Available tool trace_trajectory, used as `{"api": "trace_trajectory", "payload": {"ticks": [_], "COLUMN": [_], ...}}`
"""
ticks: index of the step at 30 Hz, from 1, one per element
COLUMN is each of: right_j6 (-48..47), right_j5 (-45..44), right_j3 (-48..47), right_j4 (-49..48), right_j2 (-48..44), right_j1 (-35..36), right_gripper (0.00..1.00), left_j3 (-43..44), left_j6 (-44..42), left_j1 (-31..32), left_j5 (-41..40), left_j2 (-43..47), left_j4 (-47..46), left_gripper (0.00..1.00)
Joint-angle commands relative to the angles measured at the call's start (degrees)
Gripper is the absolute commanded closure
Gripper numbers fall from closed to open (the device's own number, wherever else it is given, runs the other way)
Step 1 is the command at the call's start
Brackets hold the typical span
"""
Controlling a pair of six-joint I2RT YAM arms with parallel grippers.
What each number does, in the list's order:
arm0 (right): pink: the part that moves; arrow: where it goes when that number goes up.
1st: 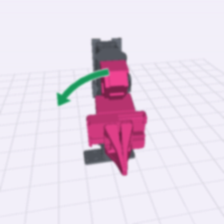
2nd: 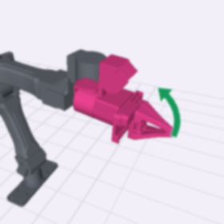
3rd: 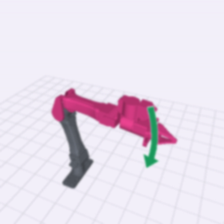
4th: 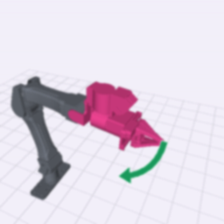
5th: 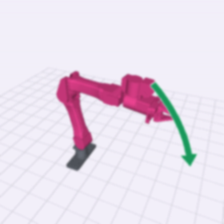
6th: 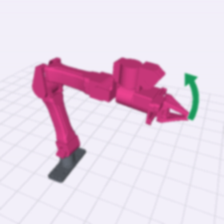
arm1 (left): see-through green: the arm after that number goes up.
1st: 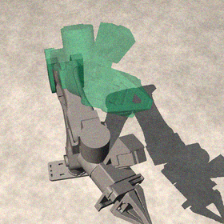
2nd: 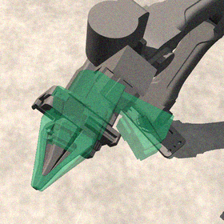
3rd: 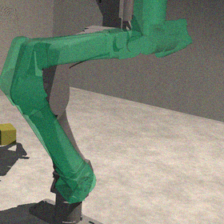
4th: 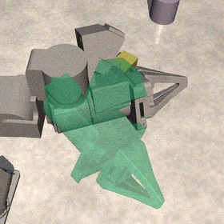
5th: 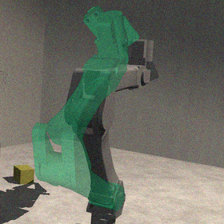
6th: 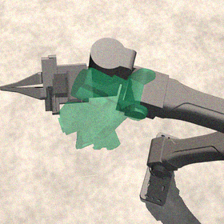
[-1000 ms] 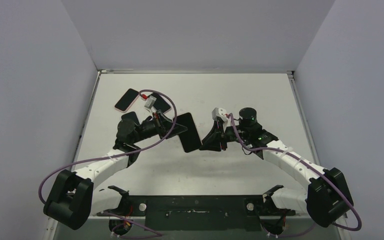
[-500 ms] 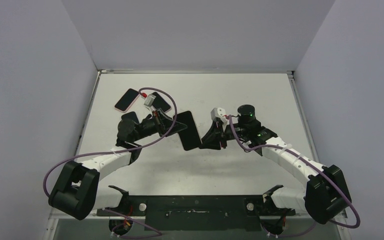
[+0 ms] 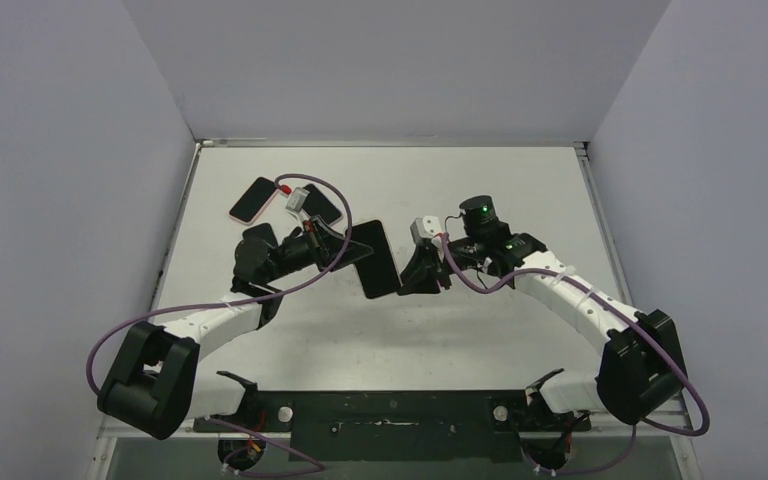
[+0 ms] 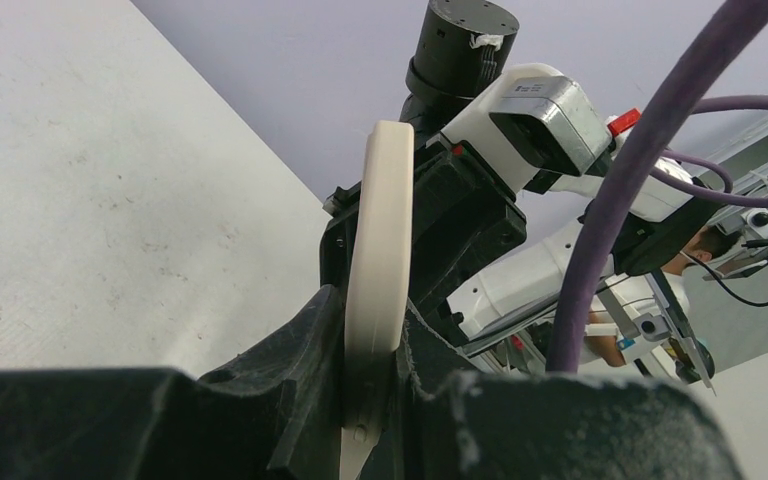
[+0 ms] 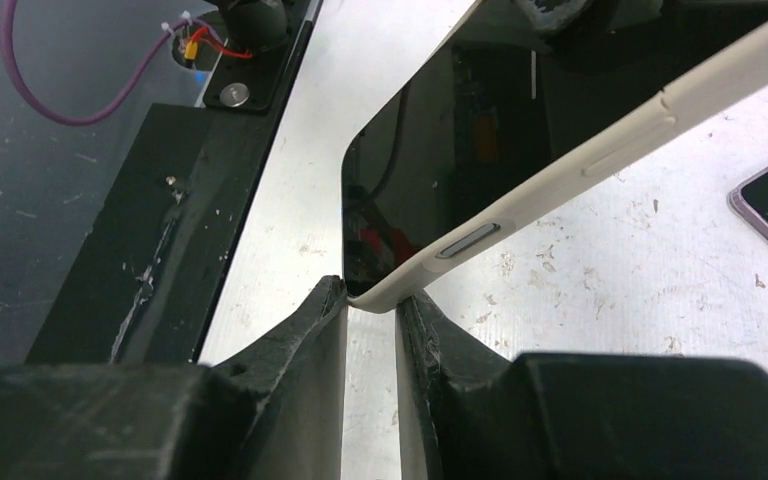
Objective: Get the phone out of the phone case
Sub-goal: Remove the phone case from the phone.
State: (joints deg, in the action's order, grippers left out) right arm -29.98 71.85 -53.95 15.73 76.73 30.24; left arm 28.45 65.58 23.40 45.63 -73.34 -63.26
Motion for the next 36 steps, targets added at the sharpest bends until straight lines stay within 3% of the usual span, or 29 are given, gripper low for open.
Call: {"api": "trace_trajectory", "payload": {"ticks": [1,14,28,29,34,36], "right_j6": [-14.17,-14.58,1.88,3.7,12.12,16.15], "right_j5": [-3.5,-9.94,-21.83,-22.26,-21.96,-23.69], "right_j3": [-4.12,-5.95,1.86,2.75,6.45,9.48], "right_j4": [0.21,-0.26,-22.13,-24.15,-30.97,-34.35], "right_j2": [2.5,4.63,2.08,1.72,-1.42,-4.04], "right_j1": [1.53,2.21,1.57,1.33,1.05,0.98], "right_gripper": [1.0,1.0,1.0,0.97,0.53,0.47], "left_j3": [2.34,2.88,2.63,2.47,0.29,-0.6], "left_j6": [8.86,9.67,11.13,10.97,7.05,4.73], "left_j1": [1.82,2.0,2.51,2.51,2.03,1.77], "left_j5": [0.86,0.91,1.38,1.37,-2.04,-4.42], "left_j2": [2.42,4.03,4.02,3.88,3.93,4.45], "left_j4": [-5.82,-5.58,-7.73,-7.84,-5.61,-3.09], "left_gripper": [1.0,1.0,1.0,1.0,1.0,1.0]}}
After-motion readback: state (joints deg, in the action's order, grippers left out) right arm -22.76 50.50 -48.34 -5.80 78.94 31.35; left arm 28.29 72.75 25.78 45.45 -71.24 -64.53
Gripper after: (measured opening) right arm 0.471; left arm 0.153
